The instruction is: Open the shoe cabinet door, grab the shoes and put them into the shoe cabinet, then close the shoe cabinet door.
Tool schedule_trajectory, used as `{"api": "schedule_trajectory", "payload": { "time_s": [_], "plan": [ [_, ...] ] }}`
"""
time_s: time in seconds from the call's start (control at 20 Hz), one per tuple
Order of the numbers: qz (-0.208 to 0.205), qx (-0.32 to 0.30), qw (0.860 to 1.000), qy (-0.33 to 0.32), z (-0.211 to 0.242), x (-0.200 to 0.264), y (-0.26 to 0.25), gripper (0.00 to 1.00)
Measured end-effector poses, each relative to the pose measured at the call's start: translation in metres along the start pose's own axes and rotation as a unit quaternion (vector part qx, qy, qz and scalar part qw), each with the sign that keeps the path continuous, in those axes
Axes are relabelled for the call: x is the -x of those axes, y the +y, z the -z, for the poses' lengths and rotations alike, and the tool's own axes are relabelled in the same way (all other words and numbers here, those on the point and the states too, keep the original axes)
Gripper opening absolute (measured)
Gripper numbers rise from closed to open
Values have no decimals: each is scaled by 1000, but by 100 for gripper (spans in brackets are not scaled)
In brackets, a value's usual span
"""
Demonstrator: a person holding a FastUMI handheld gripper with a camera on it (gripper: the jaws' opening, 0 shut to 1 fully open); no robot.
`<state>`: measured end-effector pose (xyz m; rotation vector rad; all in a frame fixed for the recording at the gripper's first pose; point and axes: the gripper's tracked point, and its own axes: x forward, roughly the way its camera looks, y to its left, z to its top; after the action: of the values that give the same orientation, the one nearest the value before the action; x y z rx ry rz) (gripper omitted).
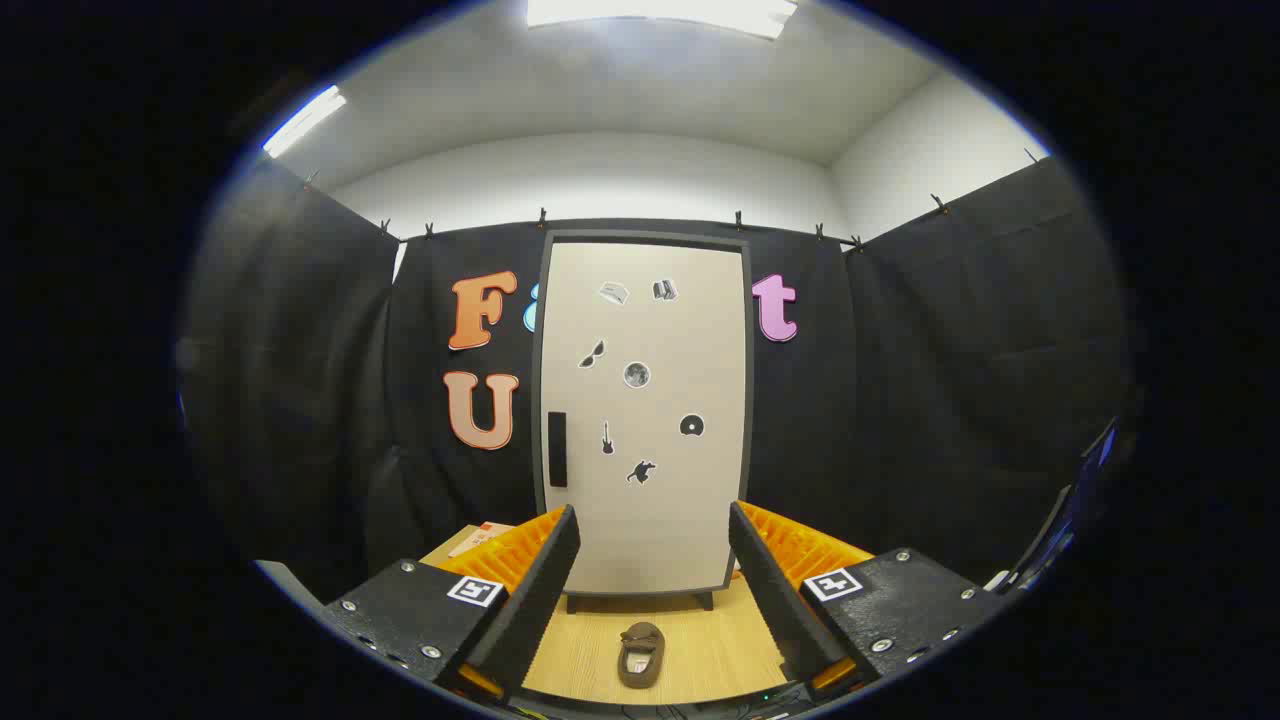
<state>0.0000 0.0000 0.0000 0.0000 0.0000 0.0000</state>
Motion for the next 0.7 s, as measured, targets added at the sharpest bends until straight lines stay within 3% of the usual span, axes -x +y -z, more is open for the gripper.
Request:
{"api": "schedule_trajectory", "payload": {
  "time_s": [0.15,0.7],
  "plan": [
    [-4,22,1000,-5,-6,-2,-3,94],
    [-19,4,1000,3,-5,-11,17,94]
  ]
}}
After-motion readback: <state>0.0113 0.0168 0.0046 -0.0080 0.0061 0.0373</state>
